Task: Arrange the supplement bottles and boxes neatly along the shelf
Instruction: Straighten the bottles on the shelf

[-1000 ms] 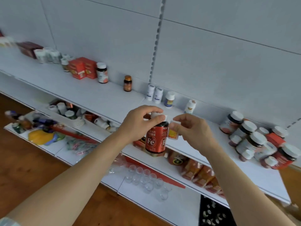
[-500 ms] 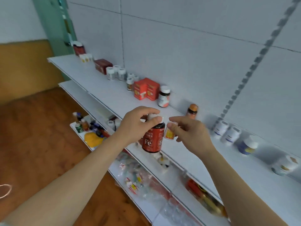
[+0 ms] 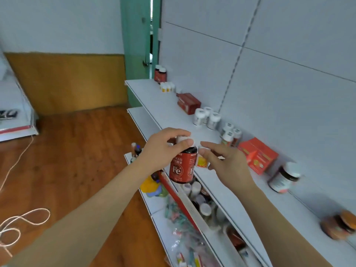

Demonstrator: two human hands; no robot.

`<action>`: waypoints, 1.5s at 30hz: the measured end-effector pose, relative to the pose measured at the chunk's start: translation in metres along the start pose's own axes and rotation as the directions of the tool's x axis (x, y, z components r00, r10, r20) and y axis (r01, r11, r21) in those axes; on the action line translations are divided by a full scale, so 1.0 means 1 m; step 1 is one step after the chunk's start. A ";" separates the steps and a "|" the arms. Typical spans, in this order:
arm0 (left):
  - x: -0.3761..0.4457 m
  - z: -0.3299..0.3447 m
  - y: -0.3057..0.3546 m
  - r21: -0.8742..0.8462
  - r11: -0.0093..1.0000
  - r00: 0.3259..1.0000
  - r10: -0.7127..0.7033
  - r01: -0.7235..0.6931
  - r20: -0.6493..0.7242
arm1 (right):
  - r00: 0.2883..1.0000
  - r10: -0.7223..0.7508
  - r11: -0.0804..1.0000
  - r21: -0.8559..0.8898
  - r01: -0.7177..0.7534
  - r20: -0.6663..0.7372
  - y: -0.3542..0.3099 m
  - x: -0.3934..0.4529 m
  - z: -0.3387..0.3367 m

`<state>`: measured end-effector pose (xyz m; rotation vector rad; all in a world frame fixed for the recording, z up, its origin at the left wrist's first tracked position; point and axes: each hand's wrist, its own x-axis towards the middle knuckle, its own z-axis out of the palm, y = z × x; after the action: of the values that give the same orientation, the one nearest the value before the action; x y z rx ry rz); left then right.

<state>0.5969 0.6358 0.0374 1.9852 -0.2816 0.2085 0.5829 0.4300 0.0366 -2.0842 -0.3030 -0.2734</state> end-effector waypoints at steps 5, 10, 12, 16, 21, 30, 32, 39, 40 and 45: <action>0.059 -0.086 -0.045 0.046 0.999 1.000 -0.006 0.006 -0.005 | 0.998 -0.006 0.999 -0.035 0.008 0.060 -0.028 0.077 0.082; 0.118 -0.149 -0.088 0.050 0.999 1.000 -0.019 0.018 0.003 | 0.996 -0.005 0.999 -0.049 0.009 0.086 -0.041 0.149 0.139; 0.142 -0.166 -0.106 0.060 0.998 1.000 -0.027 0.026 0.014 | 0.998 0.000 0.999 -0.054 0.004 0.069 -0.040 0.178 0.157; 0.198 -0.193 -0.144 0.080 0.996 0.998 -0.036 0.032 0.046 | 0.999 -0.022 0.997 -0.080 0.025 0.029 -0.029 0.240 0.193; 0.284 -0.221 -0.186 0.122 0.992 0.997 -0.045 0.036 0.069 | 1.000 -0.014 0.993 -0.115 0.015 0.013 -0.005 0.326 0.232; 0.433 -0.273 -0.242 0.174 0.984 0.993 -0.058 0.039 0.102 | 0.999 0.047 0.986 -0.161 -0.046 0.005 0.018 0.477 0.288; 0.463 -0.282 -0.259 0.164 0.986 0.992 -0.048 0.029 0.117 | 0.997 0.073 0.982 -0.173 -0.078 -0.034 0.024 0.505 0.301; 0.572 -0.312 -0.331 0.119 0.991 0.975 0.036 -0.063 0.219 | 0.960 0.219 0.929 -0.265 -0.259 -0.174 0.063 0.584 0.362; 0.587 -0.316 -0.340 0.121 0.990 0.969 0.048 -0.080 0.243 | 0.952 0.235 0.913 -0.292 -0.285 -0.195 0.068 0.593 0.370; 0.656 -0.326 -0.382 0.171 0.966 0.916 0.114 -0.192 0.385 | 0.884 0.243 0.847 -0.357 -0.395 -0.400 0.078 0.623 0.404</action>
<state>1.3288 1.0184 0.0195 2.2039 -0.6880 -0.0465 1.2244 0.8049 -0.0327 -2.4237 0.3571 -0.5250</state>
